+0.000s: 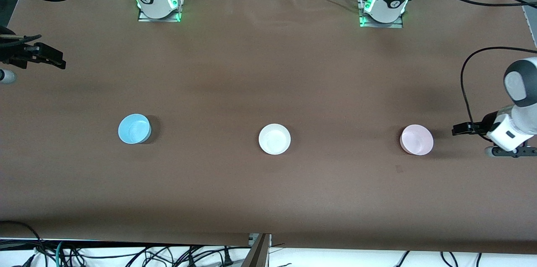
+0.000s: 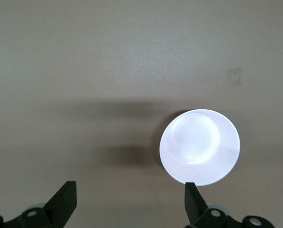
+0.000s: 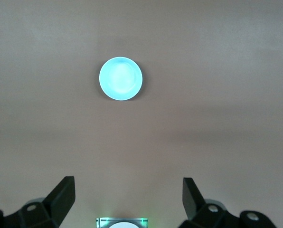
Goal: Stack pink and blue bowls on white bowl
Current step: 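Move the left gripper toward the pink bowl, then grasp the pink bowl with the left gripper while the right gripper reaches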
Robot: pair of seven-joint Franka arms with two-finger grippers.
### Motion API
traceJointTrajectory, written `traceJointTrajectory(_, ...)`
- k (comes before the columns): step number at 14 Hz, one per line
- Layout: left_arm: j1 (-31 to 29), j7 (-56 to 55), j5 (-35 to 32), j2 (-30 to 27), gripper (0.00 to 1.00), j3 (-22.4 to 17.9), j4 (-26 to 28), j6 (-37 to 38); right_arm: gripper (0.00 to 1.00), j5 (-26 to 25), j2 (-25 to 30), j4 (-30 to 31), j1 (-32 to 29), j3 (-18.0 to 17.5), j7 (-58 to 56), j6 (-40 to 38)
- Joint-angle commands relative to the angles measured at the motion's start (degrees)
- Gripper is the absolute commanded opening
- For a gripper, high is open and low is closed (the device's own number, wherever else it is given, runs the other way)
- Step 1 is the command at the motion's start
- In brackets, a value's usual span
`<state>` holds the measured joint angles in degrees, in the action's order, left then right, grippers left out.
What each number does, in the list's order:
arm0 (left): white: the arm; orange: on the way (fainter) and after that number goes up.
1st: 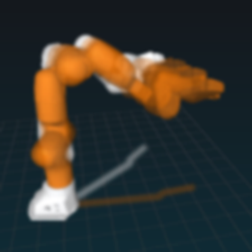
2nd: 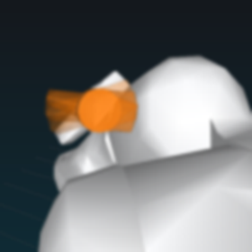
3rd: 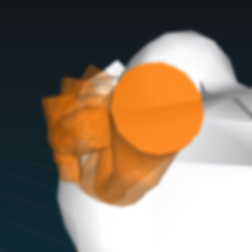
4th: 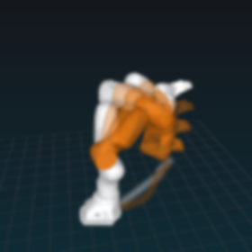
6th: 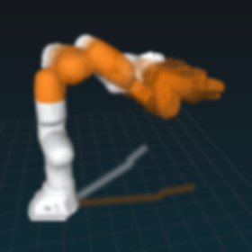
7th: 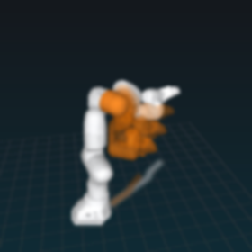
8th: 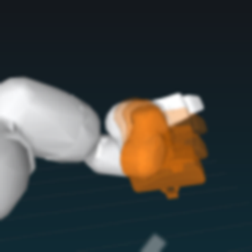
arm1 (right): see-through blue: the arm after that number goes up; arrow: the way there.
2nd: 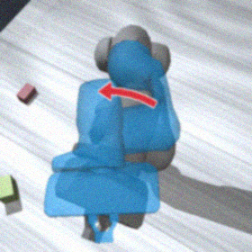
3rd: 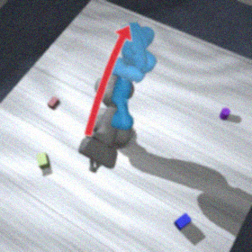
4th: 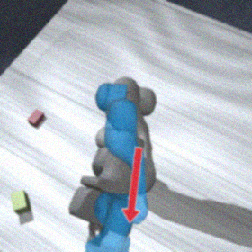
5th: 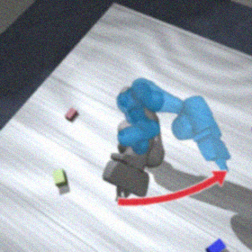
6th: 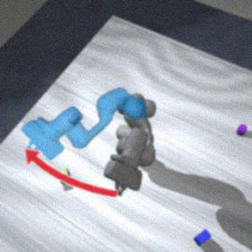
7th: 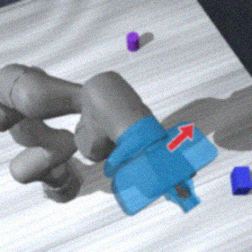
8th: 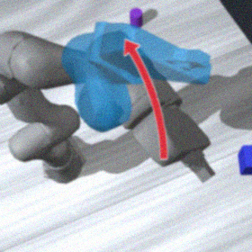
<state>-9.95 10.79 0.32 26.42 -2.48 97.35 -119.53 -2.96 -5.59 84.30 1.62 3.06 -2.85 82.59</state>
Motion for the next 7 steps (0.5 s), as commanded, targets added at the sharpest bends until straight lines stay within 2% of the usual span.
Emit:
traceJointTrajectory(1,0.28,1.08,0.47,-0.23,1.00,0.19,5.46,-6.92,1.00,-0.21,-0.47,-1.16,-0.39,-0.25,0.12,-0.33)
traceJointTrajectory(5,0.72,1.08,0.38,1.27,1.00,0.37,11.35,-15.27,1.00,-0.21,-0.47,-1.16,-0.39,-0.34,0.12,-0.33)
traceJointTrajectory(7,0.81,1.08,0.38,1.53,0.98,0.46,12.51,-17.05,1.00,-0.21,-0.47,-1.16,-0.39,-0.25,0.12,-0.33)
